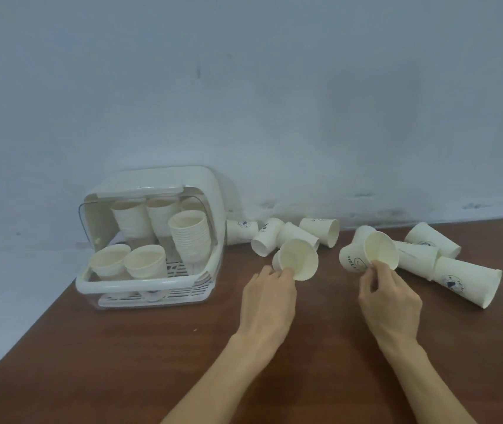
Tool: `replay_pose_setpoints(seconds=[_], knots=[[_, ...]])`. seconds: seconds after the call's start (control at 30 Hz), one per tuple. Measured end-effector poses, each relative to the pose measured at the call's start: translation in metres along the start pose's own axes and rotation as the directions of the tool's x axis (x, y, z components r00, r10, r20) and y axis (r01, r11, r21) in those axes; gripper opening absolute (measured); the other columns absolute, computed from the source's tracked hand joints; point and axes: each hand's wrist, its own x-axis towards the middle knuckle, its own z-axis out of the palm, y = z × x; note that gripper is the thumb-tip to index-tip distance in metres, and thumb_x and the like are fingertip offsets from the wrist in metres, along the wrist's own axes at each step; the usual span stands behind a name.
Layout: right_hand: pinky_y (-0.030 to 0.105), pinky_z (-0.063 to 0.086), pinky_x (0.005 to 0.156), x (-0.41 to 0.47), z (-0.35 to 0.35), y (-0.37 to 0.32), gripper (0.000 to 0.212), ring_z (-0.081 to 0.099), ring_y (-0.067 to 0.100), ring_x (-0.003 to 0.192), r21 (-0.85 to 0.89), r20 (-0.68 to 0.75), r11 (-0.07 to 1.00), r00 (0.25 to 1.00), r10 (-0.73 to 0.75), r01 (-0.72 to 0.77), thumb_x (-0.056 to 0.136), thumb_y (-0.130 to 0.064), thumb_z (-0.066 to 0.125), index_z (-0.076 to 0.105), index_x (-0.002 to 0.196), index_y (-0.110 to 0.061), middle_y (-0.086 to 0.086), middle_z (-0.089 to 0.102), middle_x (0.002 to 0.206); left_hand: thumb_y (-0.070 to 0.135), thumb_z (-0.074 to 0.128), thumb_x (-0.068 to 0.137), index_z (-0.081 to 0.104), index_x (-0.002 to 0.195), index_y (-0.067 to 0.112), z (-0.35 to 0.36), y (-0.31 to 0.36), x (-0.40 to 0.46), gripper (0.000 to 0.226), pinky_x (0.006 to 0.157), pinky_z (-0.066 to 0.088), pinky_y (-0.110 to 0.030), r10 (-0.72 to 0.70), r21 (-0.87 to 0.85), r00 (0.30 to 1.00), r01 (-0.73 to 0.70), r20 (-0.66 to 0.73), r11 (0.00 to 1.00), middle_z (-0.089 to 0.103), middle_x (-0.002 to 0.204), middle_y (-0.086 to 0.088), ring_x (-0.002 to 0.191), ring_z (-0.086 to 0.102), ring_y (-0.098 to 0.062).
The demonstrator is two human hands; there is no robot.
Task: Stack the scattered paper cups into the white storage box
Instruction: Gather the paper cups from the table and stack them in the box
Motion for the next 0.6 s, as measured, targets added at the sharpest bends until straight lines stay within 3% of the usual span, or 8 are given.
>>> replay_pose_setpoints(seconds=[0.1,0.23,0.4,0.6], knots=[[0.025,0.033,0.047,0.0,-0.002,-0.007,0.017,0.056,0.026,0.052,0.011,0.016,0.999,0.999,-0.051,0.051,0.089,-0.014,0.051,0.065,0.089,-0.003,0.008,0.06,0.063,0.018,0.066,0.086,0.066,0.084,0.021,-0.013,-0.015,-0.009,0.004,0.052,0.042,-0.03,-0.014,-0.028,0.999,0.013,-0.041,1.0,0.062,0.065,0.006,0.066,0.055,-0.017],[0.027,0.039,0.045,0.003,-0.007,-0.017,0.021,0.057,0.025,0.052,0.031,0.083,0.994,0.991,-0.108,0.105,0.089,-0.017,0.049,0.065,0.091,-0.003,0.009,0.063,0.066,0.021,0.056,0.093,0.063,0.083,0.021,-0.035,-0.035,-0.018,0.012,0.052,0.043,-0.034,-0.044,-0.051,0.996,0.04,-0.073,0.998,0.062,0.068,0.004,0.068,0.056,-0.019],[0.026,0.039,0.045,0.014,-0.024,-0.047,0.032,0.058,0.03,0.05,0.047,0.01,0.982,0.983,-0.183,0.183,0.088,-0.021,0.041,0.067,0.089,-0.001,0.012,0.063,0.064,0.031,0.036,0.094,0.06,0.078,0.022,-0.061,-0.052,-0.028,0.03,0.05,0.042,-0.032,-0.062,-0.07,0.987,0.052,-0.148,0.996,0.061,0.068,0.006,0.065,0.056,-0.017],[0.024,0.033,0.053,0.014,-0.062,-0.098,0.012,0.056,0.03,0.049,0.169,0.054,0.975,0.986,-0.157,0.146,0.081,-0.009,0.061,0.067,0.089,-0.004,0.007,0.061,0.062,0.039,0.03,0.096,0.063,0.085,0.021,-0.091,-0.069,-0.038,0.039,0.054,0.047,-0.036,-0.096,-0.119,0.981,0.077,-0.167,0.99,0.062,0.073,0.005,0.069,0.056,-0.02]])
